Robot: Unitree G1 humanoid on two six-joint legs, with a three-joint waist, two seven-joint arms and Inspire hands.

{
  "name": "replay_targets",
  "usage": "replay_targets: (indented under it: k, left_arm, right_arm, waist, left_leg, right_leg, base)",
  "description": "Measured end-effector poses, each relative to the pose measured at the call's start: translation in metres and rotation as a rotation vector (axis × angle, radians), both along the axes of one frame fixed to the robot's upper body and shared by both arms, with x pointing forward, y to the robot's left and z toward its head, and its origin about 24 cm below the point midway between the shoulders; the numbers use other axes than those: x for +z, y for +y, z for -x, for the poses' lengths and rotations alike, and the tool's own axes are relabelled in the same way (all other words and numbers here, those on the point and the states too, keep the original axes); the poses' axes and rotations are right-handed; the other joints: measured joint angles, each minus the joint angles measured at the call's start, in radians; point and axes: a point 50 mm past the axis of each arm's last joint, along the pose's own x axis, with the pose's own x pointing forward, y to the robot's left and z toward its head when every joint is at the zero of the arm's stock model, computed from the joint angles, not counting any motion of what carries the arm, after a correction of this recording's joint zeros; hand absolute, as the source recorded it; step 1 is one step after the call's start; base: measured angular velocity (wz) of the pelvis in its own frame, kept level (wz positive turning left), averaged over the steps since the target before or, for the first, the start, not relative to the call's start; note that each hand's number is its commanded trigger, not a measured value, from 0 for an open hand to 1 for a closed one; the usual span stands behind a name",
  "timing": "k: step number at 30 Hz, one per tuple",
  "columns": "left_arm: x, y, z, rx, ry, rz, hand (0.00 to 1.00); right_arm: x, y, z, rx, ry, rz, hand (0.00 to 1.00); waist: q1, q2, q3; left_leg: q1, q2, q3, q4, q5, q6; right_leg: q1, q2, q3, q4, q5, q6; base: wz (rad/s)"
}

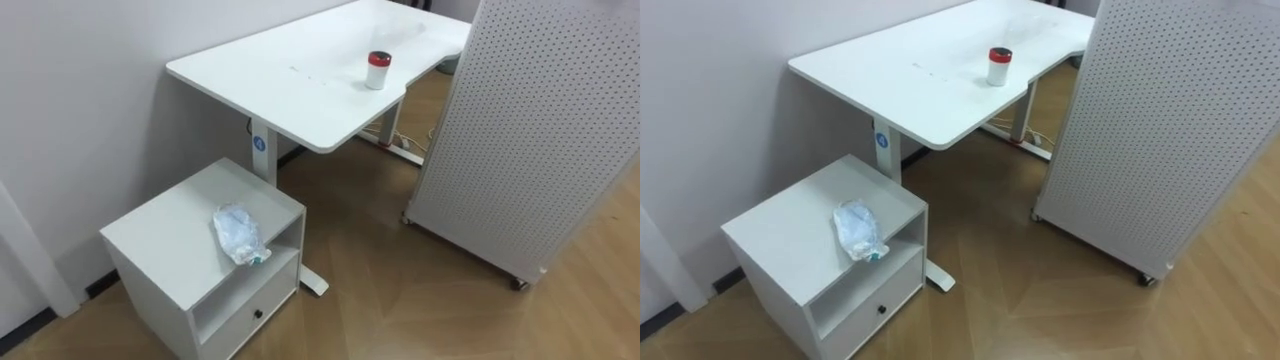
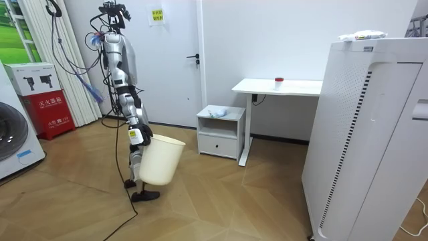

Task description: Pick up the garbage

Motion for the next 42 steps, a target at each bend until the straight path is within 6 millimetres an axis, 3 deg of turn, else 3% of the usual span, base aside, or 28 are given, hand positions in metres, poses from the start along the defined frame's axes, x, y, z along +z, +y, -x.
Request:
replay_targets:
  k: [2, 5, 7, 8, 9, 10, 12, 13, 14, 15, 16, 17, 18, 19, 20, 22, 23, 24, 26, 29, 32, 35, 36, 37, 38, 40, 41, 42]
  left_arm:
    - [0.001, 0.002, 0.001, 0.024, -0.005, -0.005, 0.00]
    - [0.001, 0.007, 0.000, 0.046, -0.002, -0.014, 0.00]
    - [0.001, 0.010, 0.004, 0.052, 0.017, -0.014, 0.00]
    - [0.002, 0.010, 0.003, 0.054, 0.015, -0.012, 0.00]
    - [0.001, 0.010, 0.001, 0.053, 0.012, -0.002, 0.00]
    - [0.001, 0.009, 0.000, 0.051, 0.014, 0.004, 0.00]
    - [0.001, 0.010, 0.007, 0.050, 0.035, 0.002, 0.00]
    - [0.001, 0.009, 0.011, 0.053, 0.043, 0.004, 0.00]
    - [0.001, 0.008, 0.014, 0.055, 0.048, 0.006, 0.00]
    - [0.001, 0.006, 0.015, 0.045, 0.052, 0.010, 0.00]
    - [0.001, 0.006, 0.015, 0.032, 0.054, 0.010, 0.00]
    - [0.001, 0.005, 0.016, 0.027, 0.057, 0.010, 0.00]
    - [0.001, 0.004, 0.019, 0.029, 0.063, 0.011, 0.00]
    - [0.001, 0.005, 0.022, 0.033, 0.068, 0.012, 0.00]
    - [0.001, 0.005, 0.025, 0.035, 0.073, 0.010, 0.00]
    - [0.002, 0.005, 0.028, 0.035, 0.073, 0.011, 0.00]
    - [0.001, 0.005, 0.027, 0.032, 0.065, 0.014, 0.00]
    - [0.001, 0.004, 0.027, 0.029, 0.053, 0.019, 0.00]
    - [0.001, 0.005, 0.016, 0.021, 0.013, 0.023, 0.00]
    - [0.001, 0.004, 0.000, 0.022, -0.048, 0.030, 0.00]
    - [0.001, 0.003, -0.008, 0.031, -0.073, 0.034, 0.00]
    - [0.001, 0.002, -0.024, 0.021, -0.118, 0.038, 0.00]
    - [0.001, 0.002, -0.026, 0.023, -0.128, 0.031, 0.00]
    - [0.002, 0.002, -0.030, 0.034, -0.143, 0.024, 0.00]
    - [0.002, 0.003, -0.033, 0.037, -0.152, 0.020, 0.00]
    - [0.006, 0.005, -0.055, 0.012, -0.222, -0.014, 0.00]
    - [0.008, 0.006, -0.061, 0.008, -0.248, -0.028, 0.00]
    - [0.011, 0.008, -0.072, 0.004, -0.302, -0.058, 0.00]
  right_arm:
    - [0.000, 0.000, -0.001, 0.010, -0.006, -0.008, 1.00]
    - [0.000, 0.000, -0.003, 0.039, -0.010, -0.007, 1.00]
    - [0.001, -0.001, -0.010, 0.078, -0.020, -0.006, 1.00]
    - [0.001, -0.001, -0.011, 0.081, -0.023, -0.007, 1.00]
    - [0.002, -0.002, -0.012, 0.082, -0.023, -0.006, 1.00]
    - [0.002, -0.004, -0.010, 0.081, -0.017, -0.004, 1.00]
    - [0.002, -0.005, -0.008, 0.079, -0.009, -0.007, 1.00]
    - [0.002, -0.007, -0.003, 0.076, 0.003, -0.002, 1.00]
    - [0.003, -0.009, -0.002, 0.073, 0.004, 0.002, 1.00]
    - [0.003, -0.012, 0.001, 0.061, 0.007, 0.010, 1.00]
    - [0.004, -0.014, 0.005, 0.046, 0.021, 0.016, 1.00]
    - [0.004, -0.014, 0.006, 0.041, 0.030, 0.018, 1.00]
    - [0.004, -0.014, 0.007, 0.047, 0.039, 0.025, 1.00]
    - [0.004, -0.015, 0.007, 0.050, 0.042, 0.034, 1.00]
    - [0.004, -0.016, 0.007, 0.056, 0.045, 0.037, 1.00]
    - [0.004, -0.014, 0.008, 0.093, 0.053, 0.040, 1.00]
    - [0.003, -0.014, 0.009, 0.097, 0.056, 0.039, 1.00]
    - [0.003, -0.013, 0.006, 0.106, 0.047, 0.034, 1.00]
    - [0.003, -0.011, 0.004, 0.112, 0.035, 0.031, 1.00]
    - [0.004, -0.012, -0.001, 0.149, 0.022, 0.048, 1.00]
    - [0.004, -0.011, -0.002, 0.172, 0.018, 0.056, 1.00]
    - [0.005, -0.012, -0.013, 0.204, -0.006, 0.072, 1.00]
    - [0.006, -0.012, -0.021, 0.224, -0.025, 0.084, 1.00]
    - [0.008, -0.012, -0.031, 0.235, -0.053, 0.099, 1.00]
    - [0.009, -0.013, -0.035, 0.239, -0.063, 0.106, 1.00]
    - [0.010, -0.013, -0.039, 0.247, -0.082, 0.117, 1.00]
    - [0.010, -0.011, -0.042, 0.251, -0.091, 0.116, 1.00]
    - [0.011, -0.008, -0.050, 0.260, -0.115, 0.109, 1.00]
  waist:
    - [0.000, -0.004, 0.0024]
    - [0.001, -0.007, 0.0036]
    - [0.009, -0.007, 0.0029]
    - [0.014, -0.009, 0.0015]
    - [0.021, -0.011, 0.0010]
    - [0.021, -0.004, 0.0019]
    - [0.023, -0.003, 0.0022]
    - [0.021, -0.015, 0.0057]
    - [0.021, -0.015, 0.0041]
    - [0.017, -0.016, 0.0033]
    - [0.018, -0.021, 0.0025]
    - [0.024, -0.024, 0.0018]
    - [0.039, -0.036, -0.0008]
    - [0.053, -0.034, 0.0004]
    - [0.055, -0.033, 0.0002]
    - [0.054, -0.041, -0.0050]
    - [0.053, -0.042, -0.0064]
    - [0.054, -0.043, -0.0100]
    - [0.048, -0.048, -0.0074]
    - [0.047, -0.043, -0.0010]
    - [0.048, -0.037, -0.0043]
    - [0.056, -0.024, -0.0064]
    - [0.059, -0.030, -0.0054]
    - [0.051, -0.034, -0.0028]
    - [0.049, -0.035, -0.0031]
    - [0.050, -0.024, -0.0043]
    - [0.054, -0.013, -0.0060]
    - [0.055, -0.014, -0.0014]
  left_leg:
    - [-0.001, 0.000, 0.002, 0.013, -0.005, -0.007]
    - [-0.020, 0.009, 0.003, 0.085, -0.047, -0.019]
    - [-0.082, 0.031, 0.021, 0.226, -0.105, -0.054]
    - [-0.103, 0.037, 0.032, 0.273, -0.112, -0.067]
    - [-0.165, 0.054, 0.060, 0.403, -0.113, -0.073]
    - [-0.227, 0.080, 0.069, 0.538, -0.099, -0.094]
    - [-0.269, 0.105, 0.070, 0.663, -0.050, -0.113]
    - [-0.296, 0.106, 0.071, 0.729, -0.007, -0.114]
    - [-0.305, 0.105, 0.072, 0.744, -0.007, -0.114]
    - [-0.342, 0.101, 0.075, 0.709, -0.025, -0.087]
    - [-0.395, 0.090, 0.080, 0.645, -0.030, -0.082]
    - [-0.418, 0.084, 0.080, 0.597, -0.027, -0.087]
    - [-0.446, 0.063, 0.079, 0.464, -0.007, -0.108]
    - [-0.462, 0.056, 0.074, 0.309, 0.045, -0.125]
    - [-0.473, 0.055, 0.071, 0.262, 0.100, -0.126]
    - [-0.452, 0.036, 0.073, 0.178, 0.235, -0.099]
    - [-0.450, 0.030, 0.077, 0.183, 0.241, -0.089]
    - [-0.453, 0.022, 0.086, 0.206, 0.240, -0.068]
    - [-0.461, 0.015, 0.091, 0.249, 0.208, -0.060]
    - [-0.477, 0.017, 0.114, 0.332, 0.131, -0.056]
    - [-0.474, 0.015, 0.132, 0.375, 0.073, -0.050]
    - [-0.461, 0.010, 0.159, 0.373, 0.029, -0.035]
    - [-0.439, -0.004, 0.170, 0.360, 0.021, -0.026]
    - [-0.419, -0.021, 0.180, 0.357, 0.011, -0.014]
    - [-0.412, -0.027, 0.184, 0.360, 0.004, -0.009]
    - [-0.374, -0.032, 0.168, 0.354, -0.018, 0.004]
    - [-0.364, -0.029, 0.161, 0.345, -0.020, 0.004]
    - [-0.348, -0.021, 0.158, 0.321, -0.019, 0.003]
  right_leg:
    - [-0.004, -0.002, -0.011, 0.020, -0.014, -0.003]
    - [-0.027, -0.003, -0.059, 0.105, -0.068, -0.031]
    - [-0.072, 0.006, -0.060, 0.192, -0.116, -0.044]
    - [-0.084, 0.005, -0.060, 0.206, -0.128, -0.051]
    - [-0.098, 0.002, -0.066, 0.230, -0.150, -0.062]
    - [-0.094, 0.005, -0.074, 0.244, -0.165, -0.068]
    - [-0.059, 0.012, -0.078, 0.243, -0.179, -0.080]
    - [-0.032, 0.010, -0.072, 0.242, -0.190, -0.084]
    - [-0.025, 0.009, -0.065, 0.241, -0.196, -0.083]
    - [-0.017, 0.006, -0.062, 0.242, -0.208, -0.081]
    - [-0.014, -0.004, -0.050, 0.244, -0.219, -0.080]
    - [-0.011, -0.010, -0.040, 0.243, -0.224, -0.079]
    - [-0.001, -0.023, -0.026, 0.235, -0.230, -0.073]
    - [0.014, -0.035, -0.021, 0.229, -0.243, -0.068]
    - [0.025, -0.042, -0.019, 0.224, -0.248, -0.061]
    - [0.060, -0.063, 0.004, 0.197, -0.265, -0.027]
    - [0.067, -0.067, 0.005, 0.184, -0.266, -0.021]
    - [0.080, -0.073, 0.007, 0.160, -0.264, -0.008]
    - [0.094, -0.084, 0.003, 0.137, -0.251, 0.013]
    - [0.124, -0.096, 0.011, 0.117, -0.249, 0.016]
    - [0.136, -0.124, 0.009, 0.130, -0.258, 0.032]
    - [0.066, -0.160, 0.000, 0.288, -0.267, 0.048]
    - [0.020, -0.186, -0.002, 0.416, -0.265, 0.052]
    - [-0.034, -0.225, -0.016, 0.548, -0.241, 0.071]
    - [-0.056, -0.242, -0.020, 0.607, -0.221, 0.072]
    - [-0.119, -0.263, -0.026, 0.765, -0.090, 0.053]
    - [-0.136, -0.263, -0.026, 0.788, -0.072, 0.047]
    - [-0.187, -0.262, -0.024, 0.822, -0.109, 0.047]
  base:
    - [0.00]
    - [-0.06]
    - [-0.11]
    - [-0.11]
    - [-0.04]
    - [0.00]
    - [0.12]
    - [0.12]
    - [0.27]
    - [0.37]
    - [0.34]
    - [0.03]
    - [-0.24]
    - [-0.30]
    - [-0.33]
    - [-0.27]
    - [-0.30]
    - [-0.24]
    - [-0.19]
    - [-0.15]
    - [-0.16]
    - [-0.17]
    - [-0.14]
    - [-0.05]
    - [0.14]
    - [0.17]
    - [0.00]
    - [-0.12]
